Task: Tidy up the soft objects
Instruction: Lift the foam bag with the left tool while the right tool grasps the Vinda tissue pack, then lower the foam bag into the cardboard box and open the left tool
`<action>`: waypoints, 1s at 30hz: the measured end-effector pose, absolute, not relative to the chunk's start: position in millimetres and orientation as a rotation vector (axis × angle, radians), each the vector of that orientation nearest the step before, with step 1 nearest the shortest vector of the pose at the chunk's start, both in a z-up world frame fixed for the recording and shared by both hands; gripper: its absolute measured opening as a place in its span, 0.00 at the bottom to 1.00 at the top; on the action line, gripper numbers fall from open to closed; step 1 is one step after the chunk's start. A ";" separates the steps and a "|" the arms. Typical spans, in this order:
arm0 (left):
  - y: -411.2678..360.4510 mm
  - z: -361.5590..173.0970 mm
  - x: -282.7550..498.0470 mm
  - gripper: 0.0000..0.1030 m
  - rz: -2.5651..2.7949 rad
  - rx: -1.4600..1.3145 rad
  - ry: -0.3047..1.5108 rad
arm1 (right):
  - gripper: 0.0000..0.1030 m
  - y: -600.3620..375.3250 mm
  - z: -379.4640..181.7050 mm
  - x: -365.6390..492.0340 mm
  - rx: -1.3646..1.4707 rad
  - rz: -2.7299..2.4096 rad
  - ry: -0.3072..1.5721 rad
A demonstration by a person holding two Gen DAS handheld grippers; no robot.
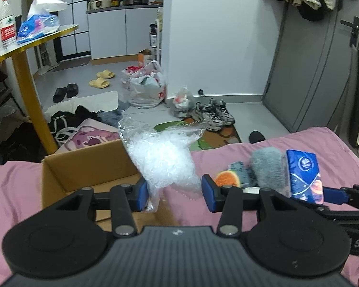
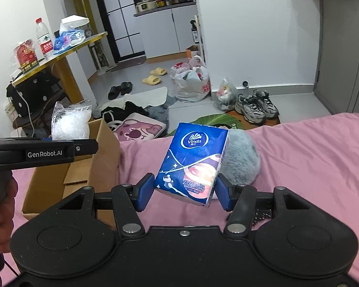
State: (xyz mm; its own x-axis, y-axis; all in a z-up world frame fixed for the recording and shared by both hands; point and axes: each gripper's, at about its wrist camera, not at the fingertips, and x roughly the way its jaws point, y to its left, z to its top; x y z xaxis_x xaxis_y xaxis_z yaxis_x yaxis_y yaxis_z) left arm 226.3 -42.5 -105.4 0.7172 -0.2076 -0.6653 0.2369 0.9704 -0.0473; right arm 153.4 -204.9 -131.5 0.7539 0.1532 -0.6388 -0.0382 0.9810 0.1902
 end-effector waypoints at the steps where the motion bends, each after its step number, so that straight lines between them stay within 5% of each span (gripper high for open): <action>1: -38.2 -105.5 227.8 0.44 -0.239 0.046 0.731 | 0.52 -203.5 -131.7 154.4 0.170 0.109 0.712; 30: 28.3 -165.3 307.4 0.44 -0.090 0.098 0.971 | 0.52 -138.7 -130.3 211.6 0.080 0.267 0.760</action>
State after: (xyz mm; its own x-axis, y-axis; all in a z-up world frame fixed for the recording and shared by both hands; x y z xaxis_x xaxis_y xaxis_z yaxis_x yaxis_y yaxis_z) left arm 307.4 28.3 -165.3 0.5615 -0.0321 -0.8269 0.1203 0.9918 0.0432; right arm 211.6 -138.7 -130.3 0.6931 0.2678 -0.6692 -0.2104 0.9632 0.1675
